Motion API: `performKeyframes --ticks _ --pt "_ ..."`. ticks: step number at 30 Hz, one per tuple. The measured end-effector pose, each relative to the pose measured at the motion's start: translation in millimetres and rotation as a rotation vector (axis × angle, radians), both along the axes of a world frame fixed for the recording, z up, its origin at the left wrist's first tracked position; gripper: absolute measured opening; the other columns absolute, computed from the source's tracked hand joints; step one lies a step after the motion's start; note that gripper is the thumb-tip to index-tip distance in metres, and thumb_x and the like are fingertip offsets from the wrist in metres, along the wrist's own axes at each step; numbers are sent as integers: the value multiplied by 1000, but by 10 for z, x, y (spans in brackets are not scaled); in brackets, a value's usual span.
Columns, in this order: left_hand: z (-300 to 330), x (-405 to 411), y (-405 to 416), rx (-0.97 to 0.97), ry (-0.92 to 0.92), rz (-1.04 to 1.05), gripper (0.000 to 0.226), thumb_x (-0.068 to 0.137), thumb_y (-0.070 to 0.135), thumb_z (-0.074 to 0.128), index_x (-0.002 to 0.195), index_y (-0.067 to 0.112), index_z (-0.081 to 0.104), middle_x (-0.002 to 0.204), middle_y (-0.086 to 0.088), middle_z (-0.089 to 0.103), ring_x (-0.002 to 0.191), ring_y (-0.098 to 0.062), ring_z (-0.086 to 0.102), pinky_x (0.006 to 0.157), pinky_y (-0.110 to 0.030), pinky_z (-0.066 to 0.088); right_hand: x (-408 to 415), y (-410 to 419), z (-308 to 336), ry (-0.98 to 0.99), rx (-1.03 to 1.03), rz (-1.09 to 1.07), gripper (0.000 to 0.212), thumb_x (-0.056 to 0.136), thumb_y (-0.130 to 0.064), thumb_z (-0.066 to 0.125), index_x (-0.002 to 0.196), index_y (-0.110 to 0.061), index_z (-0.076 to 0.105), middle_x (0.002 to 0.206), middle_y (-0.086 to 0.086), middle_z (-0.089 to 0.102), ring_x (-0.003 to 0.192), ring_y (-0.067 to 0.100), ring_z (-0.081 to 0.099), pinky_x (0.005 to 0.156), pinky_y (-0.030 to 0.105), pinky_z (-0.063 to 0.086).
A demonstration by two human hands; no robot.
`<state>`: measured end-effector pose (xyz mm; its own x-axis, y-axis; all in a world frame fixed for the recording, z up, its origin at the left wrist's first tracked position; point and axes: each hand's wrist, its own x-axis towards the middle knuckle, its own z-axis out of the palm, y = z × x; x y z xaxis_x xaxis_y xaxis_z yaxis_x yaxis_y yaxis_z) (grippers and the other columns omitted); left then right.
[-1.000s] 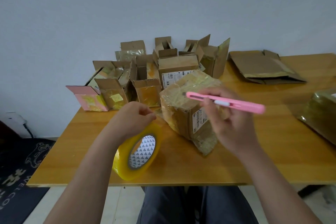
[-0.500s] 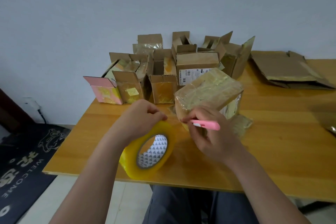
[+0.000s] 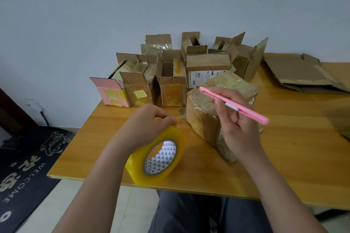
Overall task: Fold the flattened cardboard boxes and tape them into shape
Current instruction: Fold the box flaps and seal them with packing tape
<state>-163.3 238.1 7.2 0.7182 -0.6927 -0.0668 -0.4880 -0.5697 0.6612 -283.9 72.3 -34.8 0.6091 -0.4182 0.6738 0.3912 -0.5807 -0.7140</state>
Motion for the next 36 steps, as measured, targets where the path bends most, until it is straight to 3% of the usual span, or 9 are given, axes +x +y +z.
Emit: performKeyframes --ticks 6,11,14,21,25,28,30,33,36 --pt "35 -108 -115 50 -36 -8 26 93 40 62 86 20 78 88 -14 73 76 -36 63 71 -44 55 -437 -354 -102 42 -269 -551 21 97 -9 51 113 -3 63 101 4 60 92 16 53 78 22 43" --pt "54 -222 -258 102 -77 26 27 93 37 63 88 15 77 86 -11 72 79 -26 66 63 -31 52 -864 -747 -544 790 -565 -835 40 81 0 68 119 -8 61 104 14 56 93 26 49 65 33 43" --pt "41 -247 -323 127 -93 14 26 92 36 64 87 15 77 75 -8 71 58 -18 56 53 -25 43 -974 -829 -716 989 -525 -889 32 89 -3 54 120 -8 61 107 13 56 98 26 48 69 31 39" --pt "43 -240 -338 147 -109 11 26 91 39 64 84 17 77 78 -17 70 54 -20 50 52 -29 44 -986 -767 -616 1031 -368 -825 33 91 -8 56 123 -15 62 110 10 51 104 26 46 72 32 42" --pt "37 -234 -318 139 -124 20 29 90 41 63 84 17 78 82 -19 70 58 -18 50 57 -31 43 -937 -488 -298 691 -273 -713 33 87 -14 63 121 -14 65 102 1 54 98 19 51 72 31 46" --pt "41 -231 -297 139 -129 20 28 91 41 63 86 18 78 88 -17 72 66 -25 59 64 -37 51 -778 -79 -50 505 -141 -311 22 92 -25 57 108 -18 70 93 -9 65 84 3 61 75 19 52" --pt "40 -227 -268 126 -128 14 29 91 41 63 84 18 78 88 -15 72 71 -27 63 70 -41 55 -608 200 -27 568 -21 -97 26 96 -34 56 113 -21 69 97 -13 68 87 -4 61 75 11 50" --pt "34 -219 -205 92 -131 15 20 90 42 64 85 28 78 79 0 74 77 -20 67 76 -44 58 -286 401 -169 645 47 -66 45 96 -55 44 122 -24 64 107 -13 67 92 -4 60 74 10 46" --pt "26 -204 -129 41 -141 -1 15 91 38 64 86 34 78 79 13 72 78 -14 67 77 -43 58 -18 451 -239 668 292 -24 54 91 -64 45 118 -22 64 104 -14 66 93 -2 59 74 12 45"
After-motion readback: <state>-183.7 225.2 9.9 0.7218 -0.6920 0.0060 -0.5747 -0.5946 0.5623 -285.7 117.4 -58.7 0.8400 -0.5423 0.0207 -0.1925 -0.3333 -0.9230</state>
